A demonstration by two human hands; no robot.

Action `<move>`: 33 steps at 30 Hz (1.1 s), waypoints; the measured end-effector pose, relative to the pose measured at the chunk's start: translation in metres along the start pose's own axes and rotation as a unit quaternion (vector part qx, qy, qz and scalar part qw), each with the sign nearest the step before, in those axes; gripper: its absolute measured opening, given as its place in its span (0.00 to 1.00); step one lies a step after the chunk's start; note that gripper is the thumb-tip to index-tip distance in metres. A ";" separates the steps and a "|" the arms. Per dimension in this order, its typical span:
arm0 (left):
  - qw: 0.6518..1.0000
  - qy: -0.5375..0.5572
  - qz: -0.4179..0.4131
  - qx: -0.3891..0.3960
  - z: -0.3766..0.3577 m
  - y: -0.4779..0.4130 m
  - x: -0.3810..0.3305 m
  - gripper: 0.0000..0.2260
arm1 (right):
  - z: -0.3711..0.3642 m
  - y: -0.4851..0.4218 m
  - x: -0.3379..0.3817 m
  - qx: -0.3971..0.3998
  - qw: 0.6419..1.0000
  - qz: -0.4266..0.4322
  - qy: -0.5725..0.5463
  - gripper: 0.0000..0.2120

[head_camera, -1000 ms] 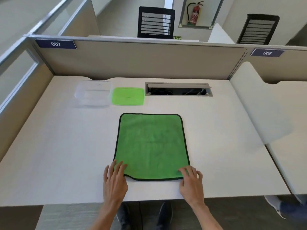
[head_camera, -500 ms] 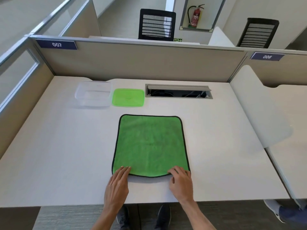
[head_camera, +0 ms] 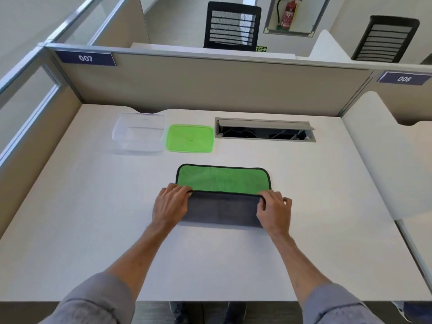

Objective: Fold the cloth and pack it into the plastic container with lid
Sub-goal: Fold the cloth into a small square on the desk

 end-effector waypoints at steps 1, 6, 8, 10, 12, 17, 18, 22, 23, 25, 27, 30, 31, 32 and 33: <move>1.000 -0.003 0.003 0.001 0.002 -0.013 0.004 0.07 | -0.001 -0.009 0.002 -0.002 1.000 -0.004 0.009 0.10; 0.999 0.023 0.035 0.010 0.001 -0.064 0.021 0.08 | -0.007 -0.054 0.012 0.002 0.999 -0.013 0.046 0.13; 0.996 0.054 0.071 0.019 -0.004 -0.079 0.028 0.08 | -0.013 -0.073 0.015 0.019 0.998 -0.022 0.053 0.15; 0.991 0.082 0.106 0.029 -0.009 -0.091 0.037 0.07 | -0.019 -0.089 0.017 0.033 0.998 -0.032 0.052 0.16; 0.985 0.101 0.132 0.044 -0.014 -0.103 0.045 0.07 | -0.026 -0.102 0.017 0.038 0.997 -0.044 0.045 0.15; 0.973 0.122 0.177 0.083 -0.029 -0.130 0.063 0.07 | -0.046 -0.130 0.010 0.051 0.996 -0.072 0.034 0.12; 0.972 0.123 0.181 0.086 -0.032 -0.135 0.066 0.07 | -0.050 -0.133 0.008 0.055 0.995 -0.077 0.031 0.11; 0.970 0.126 0.188 0.091 -0.041 -0.147 0.073 0.08 | -0.062 -0.139 0.004 0.064 0.993 -0.095 0.019 0.11; 0.969 0.127 0.189 0.093 -0.043 -0.148 0.073 0.08 | -0.064 -0.140 0.003 0.065 0.993 -0.096 0.017 0.11; 0.968 0.130 0.191 0.094 -0.046 -0.150 0.074 0.10 | -0.068 -0.140 0.002 0.066 0.993 -0.097 0.015 0.12; 0.968 0.134 0.191 0.092 -0.049 -0.153 0.076 0.13 | -0.072 -0.141 0.001 0.068 0.993 -0.098 0.017 0.12; 0.968 0.137 0.188 0.092 -0.055 -0.153 0.079 0.17 | -0.077 -0.141 -0.001 0.066 0.992 -0.107 0.017 0.11; 0.969 0.136 0.187 0.091 -0.056 -0.153 0.079 0.19 | -0.079 -0.140 -0.001 0.064 0.992 -0.109 0.017 0.11; 0.969 0.134 0.187 0.087 -0.057 -0.153 0.080 0.22 | -0.080 -0.139 -0.002 0.062 0.992 -0.111 0.016 0.11; 0.971 0.127 0.186 0.078 -0.058 -0.152 0.080 0.26 | -0.080 -0.138 -0.002 0.058 0.992 -0.113 0.015 0.12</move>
Point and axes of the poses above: each hand's wrist, its own y-axis away from the middle knuckle, its own z-axis out of the back of the hand, x = y × z, the point moved 5 cm from there along -y, towards the middle knuckle, and after that the axes turned 5 degrees about -z, right-handed, at the moved point
